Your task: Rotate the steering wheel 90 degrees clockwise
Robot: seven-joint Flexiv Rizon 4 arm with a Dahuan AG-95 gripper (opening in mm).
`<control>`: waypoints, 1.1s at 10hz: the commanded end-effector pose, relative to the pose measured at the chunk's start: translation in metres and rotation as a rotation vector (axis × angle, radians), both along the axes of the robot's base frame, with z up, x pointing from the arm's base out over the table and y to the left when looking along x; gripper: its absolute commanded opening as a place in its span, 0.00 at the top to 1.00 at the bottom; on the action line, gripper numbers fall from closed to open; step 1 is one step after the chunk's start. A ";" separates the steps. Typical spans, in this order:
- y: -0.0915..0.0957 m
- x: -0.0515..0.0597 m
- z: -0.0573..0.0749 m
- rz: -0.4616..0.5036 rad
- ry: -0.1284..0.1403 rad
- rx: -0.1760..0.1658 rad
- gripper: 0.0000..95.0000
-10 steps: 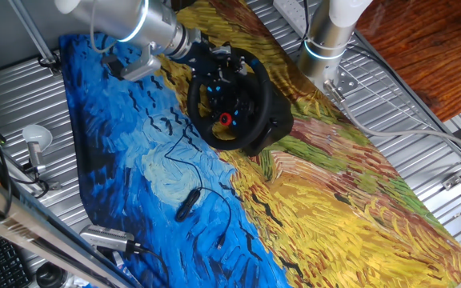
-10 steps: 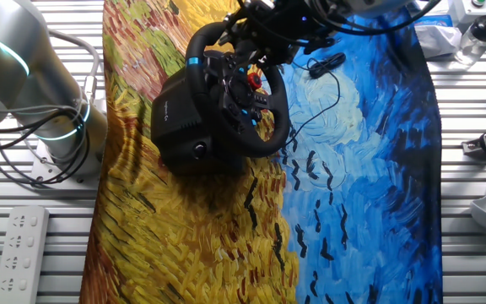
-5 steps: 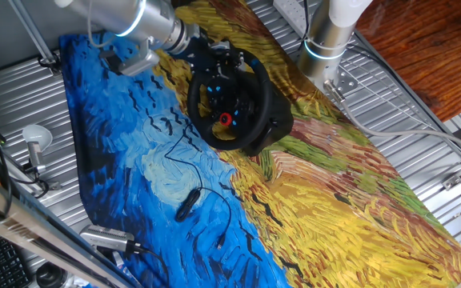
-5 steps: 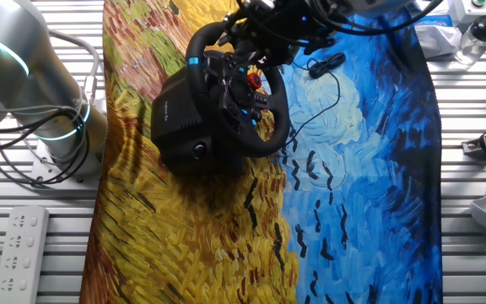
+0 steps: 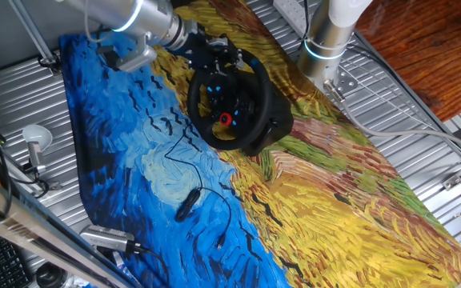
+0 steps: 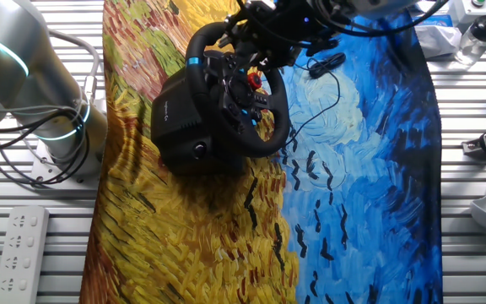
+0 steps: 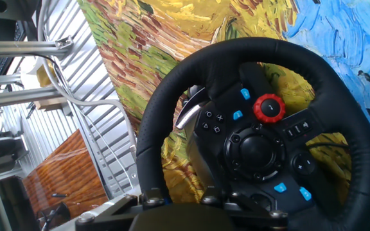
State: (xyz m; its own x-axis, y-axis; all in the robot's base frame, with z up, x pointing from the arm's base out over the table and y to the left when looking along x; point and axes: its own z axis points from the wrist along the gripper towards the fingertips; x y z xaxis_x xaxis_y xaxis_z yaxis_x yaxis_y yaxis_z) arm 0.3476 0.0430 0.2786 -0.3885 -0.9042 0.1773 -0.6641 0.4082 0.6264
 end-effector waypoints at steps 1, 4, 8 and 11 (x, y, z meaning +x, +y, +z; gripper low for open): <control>-0.001 0.000 0.000 0.002 -0.006 0.000 0.60; -0.001 0.000 0.000 0.017 -0.070 0.017 0.60; -0.001 0.000 0.000 -0.014 -0.146 0.017 0.60; -0.001 0.000 0.000 -0.026 -0.156 0.009 0.60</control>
